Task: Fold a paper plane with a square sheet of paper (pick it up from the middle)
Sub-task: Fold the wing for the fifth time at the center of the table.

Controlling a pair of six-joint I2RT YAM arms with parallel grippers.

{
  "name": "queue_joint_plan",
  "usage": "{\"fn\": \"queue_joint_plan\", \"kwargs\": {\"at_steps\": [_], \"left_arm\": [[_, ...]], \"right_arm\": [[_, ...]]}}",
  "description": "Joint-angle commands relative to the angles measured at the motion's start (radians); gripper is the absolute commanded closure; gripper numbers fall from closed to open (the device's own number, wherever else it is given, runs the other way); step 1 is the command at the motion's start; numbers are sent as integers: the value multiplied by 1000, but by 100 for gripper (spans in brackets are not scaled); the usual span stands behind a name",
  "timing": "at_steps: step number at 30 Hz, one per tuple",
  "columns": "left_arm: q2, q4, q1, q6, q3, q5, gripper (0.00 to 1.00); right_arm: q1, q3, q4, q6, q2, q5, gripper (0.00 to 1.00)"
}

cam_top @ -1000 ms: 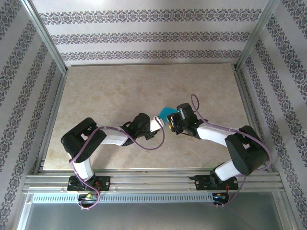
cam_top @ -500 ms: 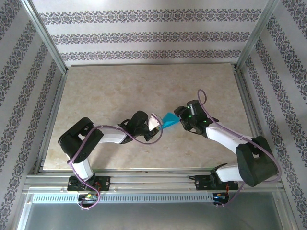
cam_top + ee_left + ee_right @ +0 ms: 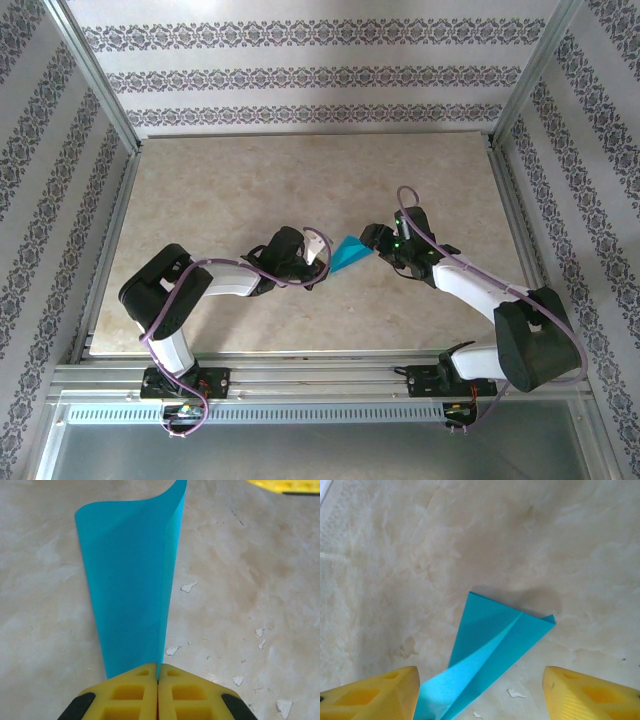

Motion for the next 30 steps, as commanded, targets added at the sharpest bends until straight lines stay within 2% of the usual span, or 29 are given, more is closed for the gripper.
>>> {"fn": "queue_joint_plan", "kwargs": {"at_steps": [1,13,20,30], "left_arm": [[26,29,11,-77,-9,27,91],[67,9,12,-147,9,35,91],[81,6,18,-202,12,42,91],[77,-2,34,-233,13,47,91]], "right_arm": [[12,-14,-41,-89,11,-16,34],[91,76,-192,-200,121,0,31],[113,139,-204,-185,242,7,24],[121,215,-279,-150,346,59,21]]}}
